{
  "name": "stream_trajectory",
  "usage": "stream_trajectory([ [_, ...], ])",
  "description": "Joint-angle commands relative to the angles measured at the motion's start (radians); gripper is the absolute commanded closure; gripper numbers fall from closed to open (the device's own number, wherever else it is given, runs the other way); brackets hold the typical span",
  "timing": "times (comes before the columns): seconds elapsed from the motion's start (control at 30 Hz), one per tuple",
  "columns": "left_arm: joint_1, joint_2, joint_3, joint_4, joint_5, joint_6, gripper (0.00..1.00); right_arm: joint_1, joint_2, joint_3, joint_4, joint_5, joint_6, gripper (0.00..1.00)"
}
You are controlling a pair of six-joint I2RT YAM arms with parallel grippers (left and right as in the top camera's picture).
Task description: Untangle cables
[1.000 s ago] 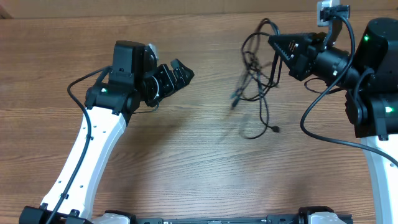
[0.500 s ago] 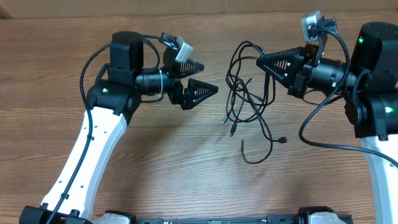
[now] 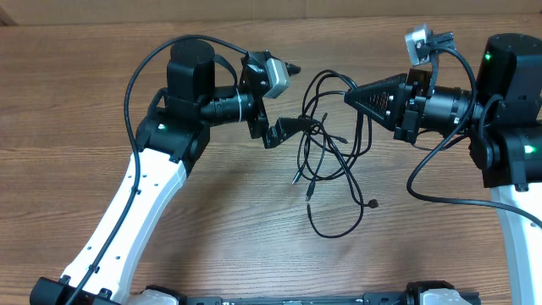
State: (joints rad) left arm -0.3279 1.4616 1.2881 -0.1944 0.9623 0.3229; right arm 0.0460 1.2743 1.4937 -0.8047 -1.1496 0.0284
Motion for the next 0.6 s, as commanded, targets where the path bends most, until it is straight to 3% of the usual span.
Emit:
stream_trajectory([
  [0.0, -0.006, -0.01, 0.004, 0.041, -0.053, 0.01, 0.0, 0.0, -0.005, 0.011, 0.005, -0.09, -0.004, 0.96],
  [0.37, -0.041, -0.01, 0.004, 0.061, -0.053, -0.013, 0.01, 0.09, -0.005, 0.011, -0.003, -0.109, -0.057, 0.96],
  [0.47, -0.041, -0.011, 0.004, 0.06, -0.047, -0.013, 0.39, 0.09, -0.005, 0.011, -0.011, -0.109, -0.057, 0.96],
  [0.53, -0.042, -0.01, 0.004, 0.059, -0.043, -0.027, 0.78, 0.09, -0.005, 0.011, -0.016, -0.109, -0.057, 0.96],
  [0.57, -0.042, -0.01, 0.004, 0.06, -0.042, -0.038, 0.84, 0.09, -0.005, 0.011, -0.016, -0.109, -0.057, 0.96],
])
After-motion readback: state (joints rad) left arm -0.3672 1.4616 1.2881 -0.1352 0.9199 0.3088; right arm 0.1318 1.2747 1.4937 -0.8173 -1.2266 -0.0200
